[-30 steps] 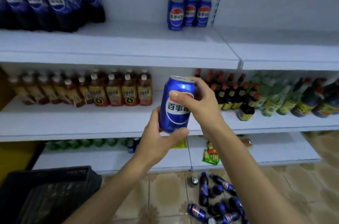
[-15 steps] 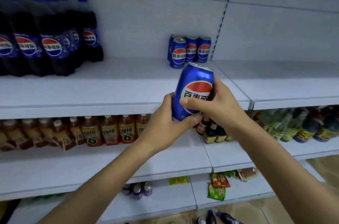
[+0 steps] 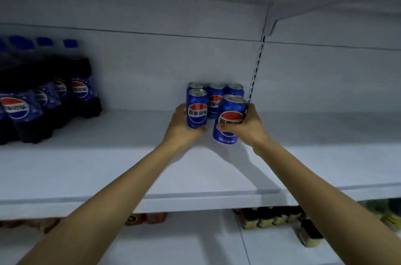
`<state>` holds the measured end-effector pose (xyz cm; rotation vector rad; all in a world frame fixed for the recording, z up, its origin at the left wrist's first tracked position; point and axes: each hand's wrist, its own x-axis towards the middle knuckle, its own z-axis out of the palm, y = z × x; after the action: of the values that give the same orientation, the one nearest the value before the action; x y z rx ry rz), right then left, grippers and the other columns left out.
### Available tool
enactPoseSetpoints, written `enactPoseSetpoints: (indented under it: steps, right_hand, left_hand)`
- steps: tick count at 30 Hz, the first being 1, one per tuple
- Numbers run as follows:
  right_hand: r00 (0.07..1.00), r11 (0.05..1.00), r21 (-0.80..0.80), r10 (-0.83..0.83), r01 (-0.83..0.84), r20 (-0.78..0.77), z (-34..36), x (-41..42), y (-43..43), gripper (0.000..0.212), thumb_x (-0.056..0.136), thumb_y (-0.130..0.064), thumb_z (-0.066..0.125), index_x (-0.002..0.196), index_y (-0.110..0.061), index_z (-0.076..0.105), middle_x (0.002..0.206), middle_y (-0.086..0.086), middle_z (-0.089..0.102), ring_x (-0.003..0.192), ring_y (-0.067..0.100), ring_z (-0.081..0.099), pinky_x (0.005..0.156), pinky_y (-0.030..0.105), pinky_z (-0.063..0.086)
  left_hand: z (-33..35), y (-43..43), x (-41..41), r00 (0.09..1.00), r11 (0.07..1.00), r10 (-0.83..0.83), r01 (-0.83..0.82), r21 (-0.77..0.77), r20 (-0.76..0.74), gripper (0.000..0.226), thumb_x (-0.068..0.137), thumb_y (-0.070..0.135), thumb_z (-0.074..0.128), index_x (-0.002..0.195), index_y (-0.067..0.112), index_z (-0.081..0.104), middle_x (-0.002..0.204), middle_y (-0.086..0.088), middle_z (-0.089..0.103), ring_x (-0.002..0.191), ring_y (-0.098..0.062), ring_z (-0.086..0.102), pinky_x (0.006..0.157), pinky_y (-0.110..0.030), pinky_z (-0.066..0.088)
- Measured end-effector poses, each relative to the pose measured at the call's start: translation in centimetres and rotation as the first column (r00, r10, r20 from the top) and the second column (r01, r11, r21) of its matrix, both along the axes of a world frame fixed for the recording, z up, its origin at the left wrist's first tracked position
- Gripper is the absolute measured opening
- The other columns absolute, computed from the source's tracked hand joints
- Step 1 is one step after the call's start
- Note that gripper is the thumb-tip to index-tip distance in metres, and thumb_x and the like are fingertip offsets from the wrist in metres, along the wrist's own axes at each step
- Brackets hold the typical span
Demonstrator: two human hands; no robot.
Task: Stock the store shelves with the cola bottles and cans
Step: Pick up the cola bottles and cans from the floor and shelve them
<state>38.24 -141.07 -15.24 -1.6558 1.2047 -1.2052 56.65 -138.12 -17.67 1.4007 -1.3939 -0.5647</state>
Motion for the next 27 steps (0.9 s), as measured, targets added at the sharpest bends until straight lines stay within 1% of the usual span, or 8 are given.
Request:
enactPoseSetpoints:
  steps: [2,4,6,7,10,12,22,27]
  right_hand:
    - [1.000,1.000,0.014,0.025,-0.025,0.013,-0.3,0.0,-2.5,0.066,0.056,-0.006,0.089,0.104,-0.032,0.052,0.095,-0.016,0.064,0.082,-0.002,0.067,0.062,0.012,0.051]
    - [0.998,0.998,0.023,0.062,-0.061,-0.027,-0.5,0.2,-4.6,0.072,0.058,-0.004,0.089,0.120,-0.017,0.054,0.108,-0.002,0.068,0.097,0.014,0.067,0.079,0.028,0.055]
    - [0.993,0.995,-0.011,0.102,-0.102,-0.059,-0.5,0.6,-6.0,0.071,0.060,-0.001,0.087,0.123,-0.011,0.055,0.113,0.006,0.068,0.102,0.020,0.066,0.091,0.037,0.053]
    - [0.992,0.993,-0.035,0.113,-0.116,-0.062,-0.7,0.8,-6.5,0.067,0.060,0.000,0.086,0.119,-0.013,0.058,0.111,0.004,0.069,0.101,0.018,0.067,0.091,0.033,0.053]
    - [0.991,0.985,-0.123,0.117,-0.125,-0.071,-1.5,1.7,-7.2,0.060,0.061,0.004,0.084,0.100,-0.032,0.056,0.097,-0.015,0.065,0.084,-0.012,0.063,0.071,0.003,0.046]
    - [0.991,0.980,-0.158,0.115,-0.125,-0.069,-2.3,2.2,-7.8,0.063,0.061,0.006,0.084,0.099,-0.034,0.054,0.095,-0.019,0.062,0.081,-0.020,0.059,0.068,-0.001,0.043]
    - [0.997,0.993,-0.099,0.057,-0.062,-0.061,-4.4,2.5,-10.5,0.071,0.060,-0.008,0.089,0.112,-0.026,0.045,0.100,-0.020,0.055,0.085,-0.011,0.053,0.063,-0.003,0.040]
    - [0.996,0.993,-0.092,0.064,-0.069,-0.056,-4.6,2.4,-10.7,0.072,0.062,-0.009,0.088,0.117,-0.023,0.045,0.106,-0.014,0.056,0.092,0.002,0.055,0.066,-0.001,0.041]
  left_hand:
    - [-0.1,-2.4,0.0,0.999,0.998,0.027,-0.024,0.054,-0.044,0.062,0.069,0.016,0.083,0.116,0.032,0.047,0.099,0.020,0.052,0.086,0.010,0.057,0.069,-0.011,0.046]
    - [0.0,-4.2,0.2,0.999,0.991,0.043,-0.041,0.126,-0.013,0.090,0.067,0.022,0.085,0.140,0.016,0.034,0.130,0.001,0.050,0.116,-0.016,0.052,0.094,-0.032,0.046]
    - [-0.2,-5.5,0.4,1.000,0.994,0.028,-0.026,0.111,-0.013,0.090,0.064,0.025,0.087,0.139,0.011,0.038,0.136,-0.011,0.050,0.121,-0.027,0.053,0.100,-0.045,0.045]
    - [-0.4,-5.7,0.3,0.999,0.995,0.039,-0.037,0.092,-0.024,0.086,0.064,0.025,0.087,0.136,0.012,0.041,0.133,-0.011,0.052,0.118,-0.027,0.056,0.098,-0.047,0.047]
    - [-1.5,-6.2,-0.2,0.986,0.986,0.163,-0.160,0.051,-0.047,0.080,0.069,0.033,0.084,0.135,0.019,0.040,0.134,-0.006,0.051,0.114,-0.026,0.058,0.094,-0.048,0.049]
    - [-2.4,-6.5,-0.3,0.975,0.976,0.216,-0.217,0.002,-0.045,0.076,0.070,0.037,0.082,0.133,0.021,0.043,0.132,-0.004,0.052,0.113,-0.026,0.058,0.093,-0.049,0.050]
    - [-4.2,-7.3,-1.0,0.950,0.949,0.300,-0.306,-0.080,-0.082,0.072,0.074,0.041,0.077,0.135,0.030,0.041,0.130,0.005,0.055,0.115,-0.015,0.056,0.094,-0.043,0.050]
    - [-4.4,-7.4,-0.8,0.950,0.951,0.295,-0.302,-0.063,-0.102,0.086,0.072,0.041,0.079,0.142,0.028,0.030,0.134,0.006,0.055,0.102,-0.004,0.055,0.084,-0.028,0.048]
